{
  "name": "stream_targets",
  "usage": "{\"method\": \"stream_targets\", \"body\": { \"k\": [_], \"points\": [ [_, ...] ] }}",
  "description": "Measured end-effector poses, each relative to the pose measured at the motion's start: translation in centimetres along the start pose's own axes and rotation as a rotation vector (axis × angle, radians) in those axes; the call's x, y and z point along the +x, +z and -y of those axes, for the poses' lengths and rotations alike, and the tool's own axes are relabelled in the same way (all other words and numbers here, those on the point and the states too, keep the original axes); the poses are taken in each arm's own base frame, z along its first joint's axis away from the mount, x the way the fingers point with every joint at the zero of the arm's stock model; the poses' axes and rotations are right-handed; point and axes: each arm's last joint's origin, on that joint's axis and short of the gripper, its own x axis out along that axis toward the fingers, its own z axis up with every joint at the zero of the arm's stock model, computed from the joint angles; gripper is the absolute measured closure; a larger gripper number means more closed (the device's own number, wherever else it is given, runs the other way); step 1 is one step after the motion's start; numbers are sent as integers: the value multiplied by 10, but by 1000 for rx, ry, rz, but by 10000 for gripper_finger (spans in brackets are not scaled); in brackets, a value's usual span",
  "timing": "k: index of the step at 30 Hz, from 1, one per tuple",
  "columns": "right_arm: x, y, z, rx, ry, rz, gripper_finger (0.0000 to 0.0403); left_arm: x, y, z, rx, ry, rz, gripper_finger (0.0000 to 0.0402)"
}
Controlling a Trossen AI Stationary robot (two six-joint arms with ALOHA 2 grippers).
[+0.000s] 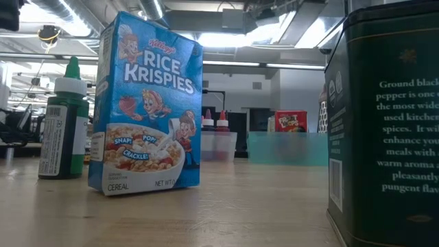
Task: Pick & Place Kitchen Items
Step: Put the red food coloring bottle into the transparent bin
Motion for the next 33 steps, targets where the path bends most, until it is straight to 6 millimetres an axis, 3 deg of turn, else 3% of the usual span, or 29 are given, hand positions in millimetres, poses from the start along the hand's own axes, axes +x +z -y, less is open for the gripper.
{"method": "stream_targets", "body": {
  "k": [9,16,22,33],
  "points": [
    [-1,-1,-3,-1,8,1,258,17,-9,-3,-43,1,-46,193],
    [-1,-2,-6,0,2,4,258,19,-5,-3,-55,-8,-27,193],
    [-1,-3,-7,4,2,4,258,18,4,-1,-249,-55,55,193],
    [-2,-3,-8,2,4,2,258,19,1,-1,-283,-68,23,193]
  ]
}}
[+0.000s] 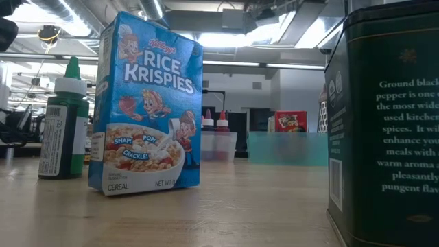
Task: Pick & Place Kitchen Items
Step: Put the red food coloring bottle into the transparent bin
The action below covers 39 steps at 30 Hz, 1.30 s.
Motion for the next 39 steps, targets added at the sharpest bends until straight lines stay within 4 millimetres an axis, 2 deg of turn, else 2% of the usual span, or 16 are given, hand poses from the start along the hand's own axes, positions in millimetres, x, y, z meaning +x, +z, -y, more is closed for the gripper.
{"method": "stream_targets", "body": {
  "k": [12,22,39],
  "points": [
    [0,0,0,0,1,0,258,1,-2,-3,38,64,-19,193],
    [0,0,0,-1,1,-2,258,10,1,-2,54,104,-61,193],
    [0,-1,0,-1,2,-5,258,16,4,2,8,63,-89,193]
  ]
}}
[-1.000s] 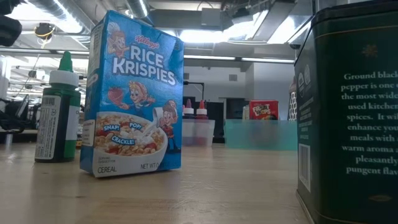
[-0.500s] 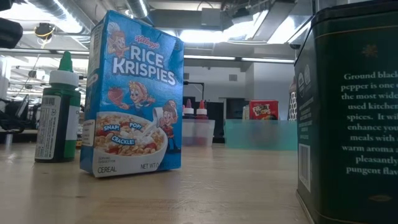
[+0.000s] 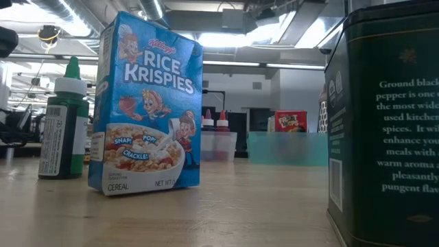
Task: Pick & Place Kitchen Items
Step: Put the red food coloring bottle into the transparent bin
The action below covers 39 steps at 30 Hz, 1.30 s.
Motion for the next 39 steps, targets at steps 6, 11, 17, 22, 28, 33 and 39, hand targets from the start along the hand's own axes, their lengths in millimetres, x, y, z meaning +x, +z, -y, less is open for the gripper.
{"method": "stream_targets", "body": {
  "k": [6,11,17,22,28,33,39],
  "points": [
    [0,0,0,0,0,0,258,0,0,0,1,0,0,193],
    [0,0,0,-1,-1,-2,258,10,-4,0,1,-17,-11,193],
    [0,-1,0,-2,-4,-8,258,25,-8,0,-7,-48,19,193],
    [0,-1,0,-2,-5,-9,258,30,-11,-1,-7,-44,12,193],
    [0,-1,1,-2,-10,-10,258,30,-11,-1,-7,-40,13,208],
    [0,-1,2,-3,-11,-13,258,30,-11,-1,-7,-39,13,234],
    [0,-1,2,-3,-11,-12,258,29,-12,-2,-25,-39,10,255]
  ]
}}
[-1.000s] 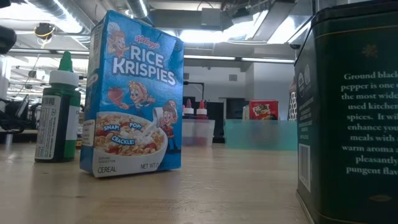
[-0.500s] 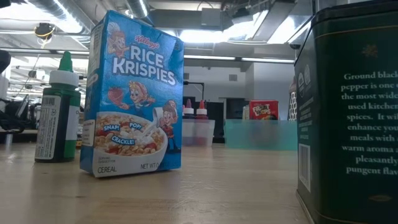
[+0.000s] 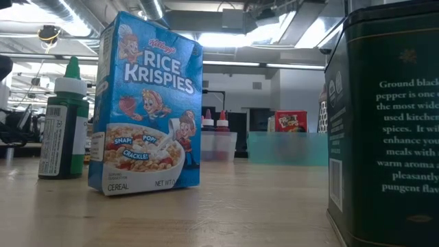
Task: Pick & Place Kitchen Items
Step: Put the red food coloring bottle into the transparent bin
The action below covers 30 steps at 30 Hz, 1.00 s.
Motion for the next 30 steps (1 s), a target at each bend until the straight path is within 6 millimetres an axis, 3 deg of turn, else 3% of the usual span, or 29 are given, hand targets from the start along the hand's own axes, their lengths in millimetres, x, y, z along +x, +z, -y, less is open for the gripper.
{"method": "stream_targets", "body": {
  "k": [4,14,20,30],
  "points": [
    [0,1,0,14,4,8,258,-7,-3,-3,-37,7,-35,254],
    [-1,4,-7,64,47,50,258,-46,0,-8,-168,64,-170,255],
    [-2,3,-12,64,76,46,258,-84,10,-15,-236,55,-190,255],
    [-2,7,0,57,62,19,254,-153,35,-29,-353,66,8,256]
  ]
}}
